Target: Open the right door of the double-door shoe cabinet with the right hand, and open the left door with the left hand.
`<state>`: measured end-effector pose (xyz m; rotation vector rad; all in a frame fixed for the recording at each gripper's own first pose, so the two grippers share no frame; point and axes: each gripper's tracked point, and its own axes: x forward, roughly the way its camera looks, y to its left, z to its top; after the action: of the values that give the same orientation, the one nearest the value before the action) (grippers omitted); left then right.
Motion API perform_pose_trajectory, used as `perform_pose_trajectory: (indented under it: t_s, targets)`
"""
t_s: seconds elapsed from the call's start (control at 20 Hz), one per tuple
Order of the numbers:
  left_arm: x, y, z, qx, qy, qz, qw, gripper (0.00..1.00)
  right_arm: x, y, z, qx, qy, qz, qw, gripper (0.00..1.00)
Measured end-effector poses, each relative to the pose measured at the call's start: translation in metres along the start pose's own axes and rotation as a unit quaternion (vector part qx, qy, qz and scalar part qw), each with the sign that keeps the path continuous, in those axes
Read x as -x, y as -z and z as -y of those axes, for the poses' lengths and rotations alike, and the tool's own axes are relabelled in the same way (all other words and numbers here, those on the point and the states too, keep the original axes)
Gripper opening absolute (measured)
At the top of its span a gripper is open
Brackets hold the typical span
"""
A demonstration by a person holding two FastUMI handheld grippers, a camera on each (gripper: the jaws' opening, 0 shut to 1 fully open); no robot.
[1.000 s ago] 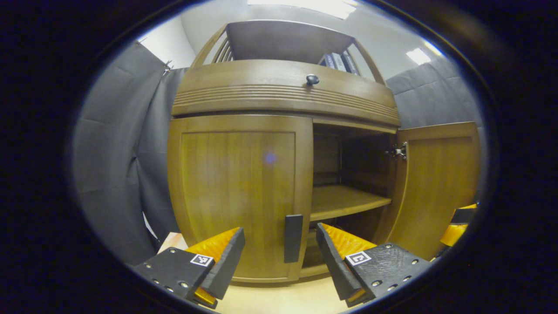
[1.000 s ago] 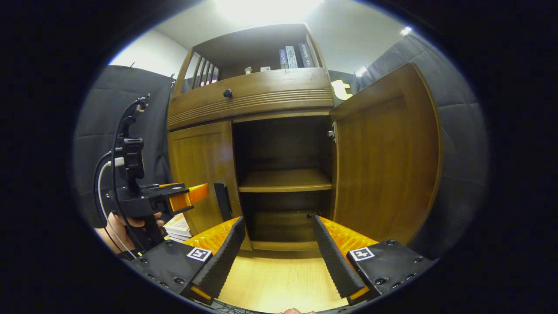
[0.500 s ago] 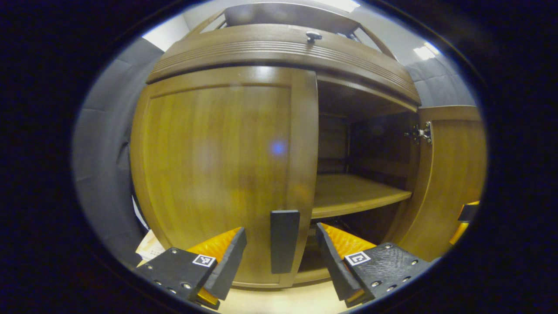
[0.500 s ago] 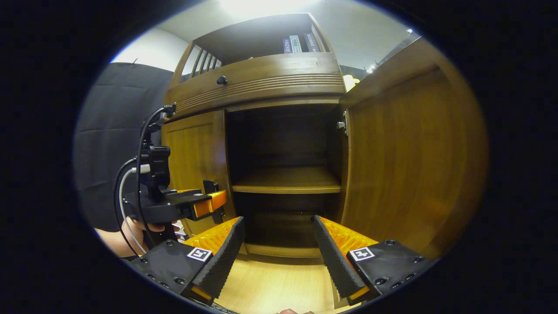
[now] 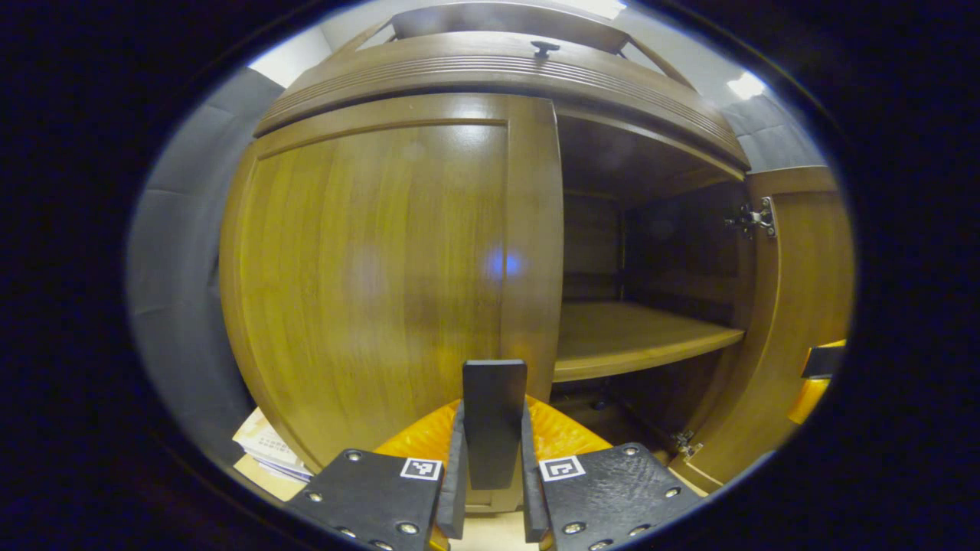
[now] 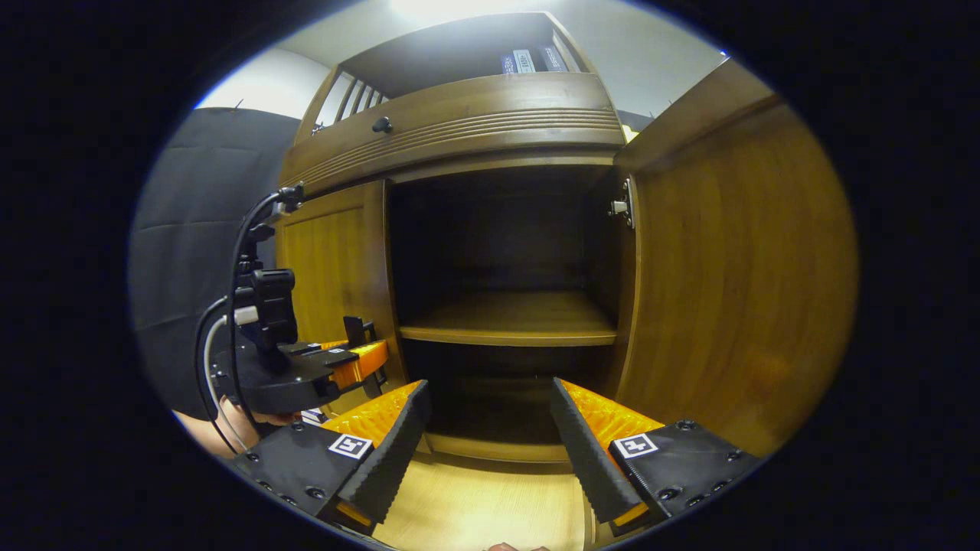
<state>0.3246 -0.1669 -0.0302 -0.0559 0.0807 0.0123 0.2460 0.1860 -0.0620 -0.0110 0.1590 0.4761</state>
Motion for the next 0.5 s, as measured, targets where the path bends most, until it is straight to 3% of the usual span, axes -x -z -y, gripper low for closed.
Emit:
perform_pose_trajectory:
  t_s: [0.15,0.2,0.5]
  targets:
    - [-0.0021,-0.0009,-0.0012,-0.007,-0.008,0.002,1.0,0.2,-0.0041,0.0039,-0.0017,-0.001,-0.003,-0.007,1.0,0.96]
    - [0.0009,-0.0003,-0.0019,0.001,-0.009,0.004,1.0,0.18,-0.0043,0.0048,-0.0019,-0.001,-0.002,-0.007,1.0,0.99]
    - [0.0022,0.0005,0.0002,0.001,0.004,-0.001,1.0,0.15,-0.0037,0.0035,-0.001,-0.006,0.006,-0.006,1.0,0.96]
